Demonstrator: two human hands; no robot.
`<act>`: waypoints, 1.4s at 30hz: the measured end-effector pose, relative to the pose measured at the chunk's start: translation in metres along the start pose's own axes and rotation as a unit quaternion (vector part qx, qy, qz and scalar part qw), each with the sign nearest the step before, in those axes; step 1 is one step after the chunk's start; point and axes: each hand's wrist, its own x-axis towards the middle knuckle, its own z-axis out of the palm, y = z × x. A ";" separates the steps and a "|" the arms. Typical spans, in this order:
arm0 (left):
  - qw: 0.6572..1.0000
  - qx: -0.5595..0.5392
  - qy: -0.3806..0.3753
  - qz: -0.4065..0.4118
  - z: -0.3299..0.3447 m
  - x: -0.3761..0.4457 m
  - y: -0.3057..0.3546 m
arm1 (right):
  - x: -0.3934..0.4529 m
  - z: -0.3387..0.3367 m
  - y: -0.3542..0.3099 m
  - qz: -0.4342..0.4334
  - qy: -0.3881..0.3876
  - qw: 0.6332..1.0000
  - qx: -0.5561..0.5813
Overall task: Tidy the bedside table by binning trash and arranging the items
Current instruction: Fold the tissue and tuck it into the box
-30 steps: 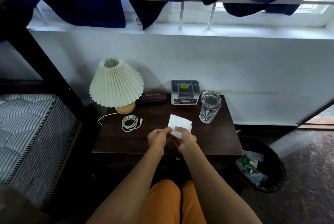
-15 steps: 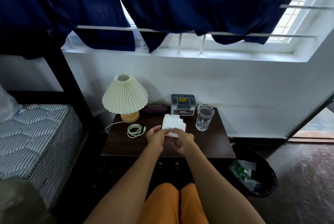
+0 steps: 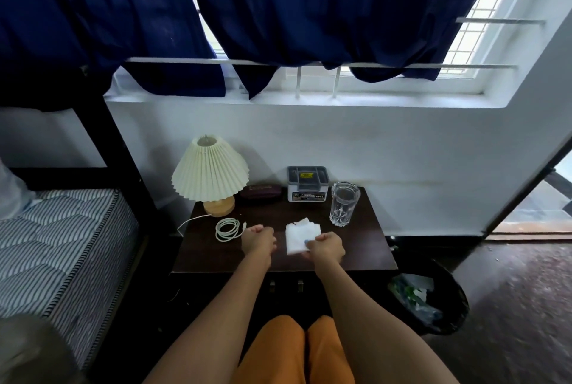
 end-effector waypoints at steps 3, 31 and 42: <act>0.999 0.035 -0.008 -0.001 0.004 0.003 -0.006 | 0.011 -0.004 0.004 -0.039 0.027 0.993 -0.104; 0.984 0.156 -0.084 0.031 0.082 0.090 -0.003 | 0.184 0.035 -0.123 -0.248 -0.038 0.920 -0.301; 0.981 0.173 -0.086 0.011 0.101 0.117 -0.005 | 0.221 0.058 -0.120 -0.243 -0.092 0.875 -0.409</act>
